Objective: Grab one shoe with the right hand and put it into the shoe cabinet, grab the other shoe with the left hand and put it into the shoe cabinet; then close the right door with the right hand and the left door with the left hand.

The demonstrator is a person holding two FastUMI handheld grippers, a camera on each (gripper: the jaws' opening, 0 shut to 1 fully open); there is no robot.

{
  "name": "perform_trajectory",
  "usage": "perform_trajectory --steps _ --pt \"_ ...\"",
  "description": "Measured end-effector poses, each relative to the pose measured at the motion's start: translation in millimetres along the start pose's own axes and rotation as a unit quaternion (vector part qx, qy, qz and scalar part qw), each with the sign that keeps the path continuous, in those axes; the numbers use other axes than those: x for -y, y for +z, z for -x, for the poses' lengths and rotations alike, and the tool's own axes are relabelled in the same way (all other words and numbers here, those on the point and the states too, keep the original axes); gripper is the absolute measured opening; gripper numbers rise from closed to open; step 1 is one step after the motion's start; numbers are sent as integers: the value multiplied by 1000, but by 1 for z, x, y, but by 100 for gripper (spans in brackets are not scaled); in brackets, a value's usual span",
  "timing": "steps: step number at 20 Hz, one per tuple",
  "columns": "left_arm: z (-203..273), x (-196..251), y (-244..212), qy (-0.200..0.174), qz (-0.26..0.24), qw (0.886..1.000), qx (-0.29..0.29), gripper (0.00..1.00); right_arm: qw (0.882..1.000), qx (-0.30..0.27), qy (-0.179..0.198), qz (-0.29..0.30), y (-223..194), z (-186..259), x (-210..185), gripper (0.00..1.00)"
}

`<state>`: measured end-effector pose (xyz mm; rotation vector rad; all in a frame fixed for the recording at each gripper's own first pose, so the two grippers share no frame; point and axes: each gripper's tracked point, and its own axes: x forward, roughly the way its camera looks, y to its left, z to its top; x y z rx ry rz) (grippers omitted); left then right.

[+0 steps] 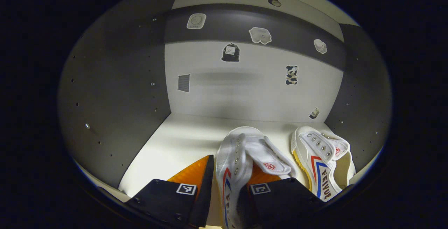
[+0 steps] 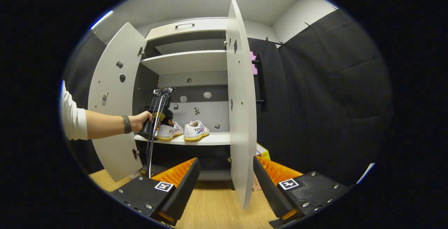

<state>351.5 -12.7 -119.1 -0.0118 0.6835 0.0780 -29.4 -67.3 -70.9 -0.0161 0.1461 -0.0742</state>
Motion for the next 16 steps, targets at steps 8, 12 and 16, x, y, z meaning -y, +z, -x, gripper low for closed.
perform_trajectory --steps 8,12,16 --pt "33 -11 7 9 -24 999 33 87 1000 4 17 -4 3 -2 -13 97" --pt "70 -17 19 2 -36 995 93 97 1000 8 29 -7 6 -3 -21 93" --pt "133 -14 36 -24 -36 986 163 98 999 10 40 -6 7 -5 -29 93"
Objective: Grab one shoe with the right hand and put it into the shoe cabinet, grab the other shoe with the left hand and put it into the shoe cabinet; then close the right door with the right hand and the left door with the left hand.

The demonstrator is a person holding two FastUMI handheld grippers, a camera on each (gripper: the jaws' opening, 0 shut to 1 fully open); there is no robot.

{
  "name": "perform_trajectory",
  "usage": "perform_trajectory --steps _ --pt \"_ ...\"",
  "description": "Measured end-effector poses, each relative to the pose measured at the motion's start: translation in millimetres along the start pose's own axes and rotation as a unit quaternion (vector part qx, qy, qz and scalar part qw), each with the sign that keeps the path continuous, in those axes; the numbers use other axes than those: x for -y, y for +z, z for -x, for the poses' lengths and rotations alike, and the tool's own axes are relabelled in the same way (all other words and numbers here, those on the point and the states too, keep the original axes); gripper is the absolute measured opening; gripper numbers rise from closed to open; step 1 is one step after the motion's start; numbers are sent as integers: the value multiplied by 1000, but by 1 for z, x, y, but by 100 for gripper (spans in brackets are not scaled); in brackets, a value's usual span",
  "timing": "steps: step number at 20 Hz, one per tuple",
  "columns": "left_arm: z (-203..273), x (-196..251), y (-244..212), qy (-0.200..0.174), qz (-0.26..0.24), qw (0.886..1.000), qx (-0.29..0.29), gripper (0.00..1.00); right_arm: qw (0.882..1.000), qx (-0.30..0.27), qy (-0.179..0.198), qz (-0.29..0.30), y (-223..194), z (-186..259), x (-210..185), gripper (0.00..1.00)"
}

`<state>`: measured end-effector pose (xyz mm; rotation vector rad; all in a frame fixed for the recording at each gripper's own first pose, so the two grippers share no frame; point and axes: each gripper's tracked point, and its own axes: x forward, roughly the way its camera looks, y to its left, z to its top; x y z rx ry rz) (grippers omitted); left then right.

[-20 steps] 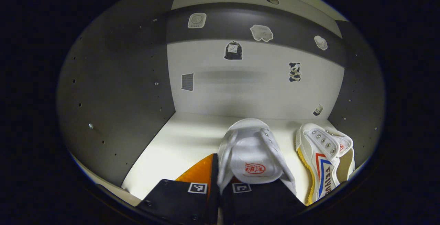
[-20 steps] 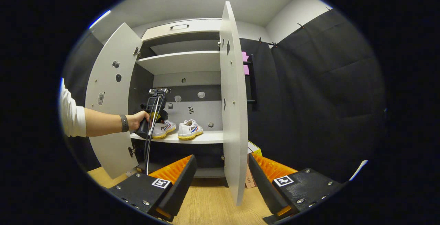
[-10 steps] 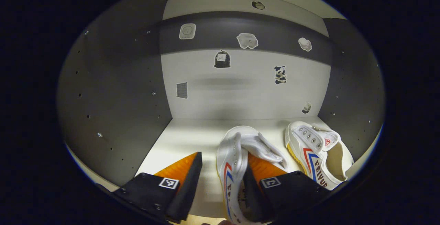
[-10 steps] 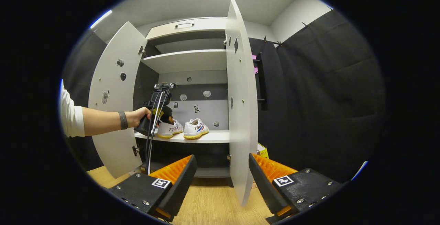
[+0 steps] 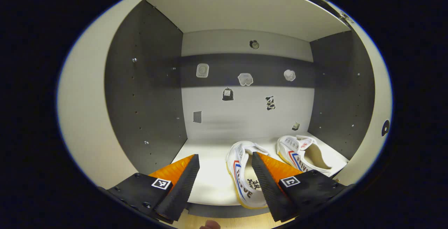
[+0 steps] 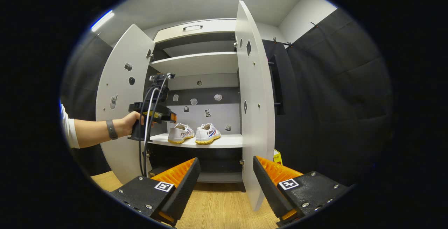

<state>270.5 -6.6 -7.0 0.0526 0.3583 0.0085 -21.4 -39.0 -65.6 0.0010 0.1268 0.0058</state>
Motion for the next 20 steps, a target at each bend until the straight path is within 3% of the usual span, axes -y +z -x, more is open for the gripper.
perform_trajectory --steps 5,6,7,12,20 --pt "87 3 31 -28 3 997 77 100 1000 5 20 2 8 -6 -10 93" --pt "104 4 30 -35 8 996 84 97 1000 8 25 0 10 -8 -13 93" --pt "121 3 25 -40 15 995 87 97 1000 10 29 0 12 -8 -16 97" --pt "195 -6 -30 -34 43 995 88 94 999 12 43 -5 11 -8 -28 93" --pt "265 -12 -109 -3 62 995 83 94 999 1 46 -4 -5 5 -40 93"
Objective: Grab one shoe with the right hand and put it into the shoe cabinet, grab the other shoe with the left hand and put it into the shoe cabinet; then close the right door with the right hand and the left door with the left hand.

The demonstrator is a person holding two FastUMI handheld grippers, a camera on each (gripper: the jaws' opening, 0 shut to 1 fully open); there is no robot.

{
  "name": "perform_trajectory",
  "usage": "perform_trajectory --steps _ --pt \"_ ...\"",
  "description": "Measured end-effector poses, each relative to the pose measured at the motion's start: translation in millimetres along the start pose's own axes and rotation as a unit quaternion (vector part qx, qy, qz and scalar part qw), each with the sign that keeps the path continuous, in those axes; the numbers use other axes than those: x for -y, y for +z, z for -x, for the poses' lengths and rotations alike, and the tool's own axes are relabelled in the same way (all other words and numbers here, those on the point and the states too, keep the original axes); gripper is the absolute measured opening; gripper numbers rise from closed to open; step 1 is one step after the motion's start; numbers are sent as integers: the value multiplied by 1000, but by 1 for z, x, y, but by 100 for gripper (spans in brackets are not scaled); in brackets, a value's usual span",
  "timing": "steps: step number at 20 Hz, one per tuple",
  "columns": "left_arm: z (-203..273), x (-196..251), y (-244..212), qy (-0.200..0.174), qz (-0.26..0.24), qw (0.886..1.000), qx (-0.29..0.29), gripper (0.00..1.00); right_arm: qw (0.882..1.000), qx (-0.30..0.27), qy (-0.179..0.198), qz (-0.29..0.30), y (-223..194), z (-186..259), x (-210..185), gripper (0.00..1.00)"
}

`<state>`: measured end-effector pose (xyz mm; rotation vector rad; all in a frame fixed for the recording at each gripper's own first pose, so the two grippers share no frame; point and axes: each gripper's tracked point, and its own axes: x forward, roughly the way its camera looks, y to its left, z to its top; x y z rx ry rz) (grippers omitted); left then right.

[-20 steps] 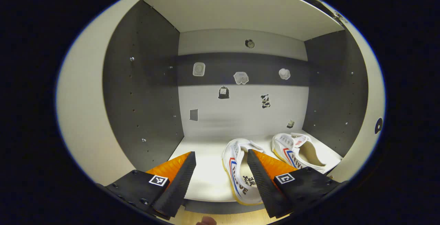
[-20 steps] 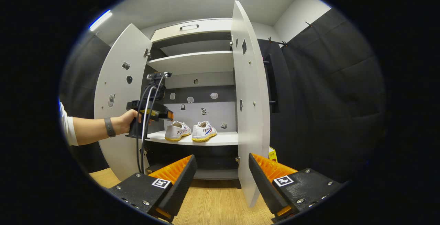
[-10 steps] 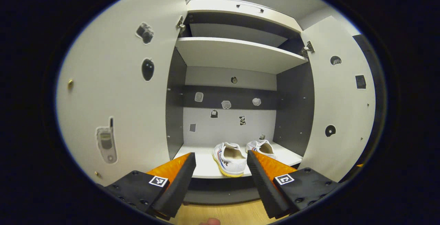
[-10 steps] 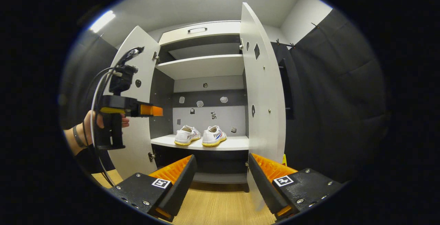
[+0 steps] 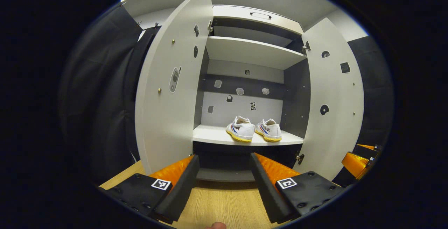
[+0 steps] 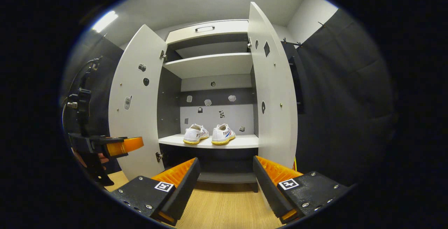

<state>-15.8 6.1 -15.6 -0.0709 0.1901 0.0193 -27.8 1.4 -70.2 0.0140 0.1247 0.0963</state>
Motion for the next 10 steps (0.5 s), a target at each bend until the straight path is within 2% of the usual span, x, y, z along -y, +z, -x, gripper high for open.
perform_trajectory --steps 4,6,7,8,9,10 --pt "14 1 -9 12 -9 1000 5 94 1000 -1 8 -3 4 7 -6 93" --pt "19 2 -7 13 -12 1000 12 94 999 35 10 -4 40 13 5 93" --pt "21 3 -7 13 -14 1000 17 94 998 55 11 8 68 16 17 93" --pt "24 5 -6 11 -17 1000 21 94 997 67 0 29 92 16 37 88" --pt "25 8 -5 8 -22 999 24 94 996 73 -15 53 110 17 62 93" --pt "26 11 -5 3 -28 999 27 94 992 87 -39 76 139 16 92 93"
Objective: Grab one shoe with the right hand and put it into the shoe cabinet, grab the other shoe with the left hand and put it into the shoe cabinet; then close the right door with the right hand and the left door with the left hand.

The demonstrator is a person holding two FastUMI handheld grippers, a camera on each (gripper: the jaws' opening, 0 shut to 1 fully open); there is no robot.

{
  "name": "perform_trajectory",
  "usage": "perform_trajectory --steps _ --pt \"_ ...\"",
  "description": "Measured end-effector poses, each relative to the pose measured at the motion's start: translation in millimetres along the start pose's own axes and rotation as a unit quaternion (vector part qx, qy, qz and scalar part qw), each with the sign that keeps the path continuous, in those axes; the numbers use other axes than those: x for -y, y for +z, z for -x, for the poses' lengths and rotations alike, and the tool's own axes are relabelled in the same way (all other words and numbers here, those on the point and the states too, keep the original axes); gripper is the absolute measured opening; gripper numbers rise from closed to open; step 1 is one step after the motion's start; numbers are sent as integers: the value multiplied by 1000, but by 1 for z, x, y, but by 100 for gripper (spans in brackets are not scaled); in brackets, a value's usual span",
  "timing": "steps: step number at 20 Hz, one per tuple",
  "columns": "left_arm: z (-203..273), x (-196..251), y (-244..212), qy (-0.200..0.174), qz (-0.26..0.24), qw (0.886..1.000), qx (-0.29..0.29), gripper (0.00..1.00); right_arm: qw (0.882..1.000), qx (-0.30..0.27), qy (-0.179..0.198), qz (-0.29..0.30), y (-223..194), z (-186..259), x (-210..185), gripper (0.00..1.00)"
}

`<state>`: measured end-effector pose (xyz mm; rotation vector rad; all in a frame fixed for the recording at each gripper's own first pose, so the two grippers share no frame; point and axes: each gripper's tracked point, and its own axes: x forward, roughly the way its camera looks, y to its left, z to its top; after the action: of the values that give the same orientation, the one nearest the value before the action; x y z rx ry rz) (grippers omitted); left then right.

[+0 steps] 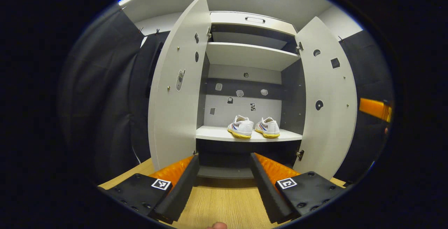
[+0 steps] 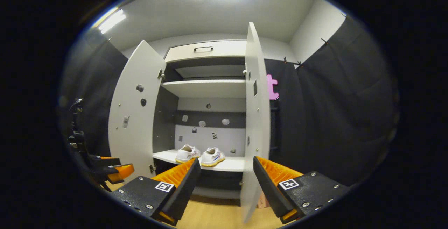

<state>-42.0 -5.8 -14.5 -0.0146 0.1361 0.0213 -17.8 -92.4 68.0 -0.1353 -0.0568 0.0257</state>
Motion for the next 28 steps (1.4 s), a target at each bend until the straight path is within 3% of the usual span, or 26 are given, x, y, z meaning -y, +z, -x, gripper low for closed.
perform_trajectory --steps 2,4,9,10,11,14,15,16,20,28 --pt "3 5 2 -6 -7 1000 6 94 998 17 -48 34 34 -19 63 93" --pt "5 12 4 -14 -8 1000 9 94 996 16 -72 44 50 -43 107 93" --pt "10 14 -1 -16 -4 1000 1 94 999 -17 -46 10 26 -107 144 93" --pt "10 12 -4 -13 -2 1000 -5 94 998 -28 -49 10 18 -118 150 97" --pt "12 10 -7 -11 0 1000 -11 94 998 -35 -47 4 11 -125 151 93" --pt "16 -2 -12 7 -4 1000 -20 94 999 -39 -36 -12 -1 -134 144 93" --pt "17 -5 -13 13 -6 1000 -22 94 999 -36 -35 -13 -1 -133 144 84" --pt "17 -8 -14 17 -7 1000 -24 94 999 -39 -34 -17 -2 -133 142 89" --pt "14 -11 -9 17 -5 1000 -20 94 997 -53 -14 -52 -5 -133 122 87" --pt "9 -13 -9 5 -4 1000 -17 94 998 -43 24 -41 2 -136 43 87"
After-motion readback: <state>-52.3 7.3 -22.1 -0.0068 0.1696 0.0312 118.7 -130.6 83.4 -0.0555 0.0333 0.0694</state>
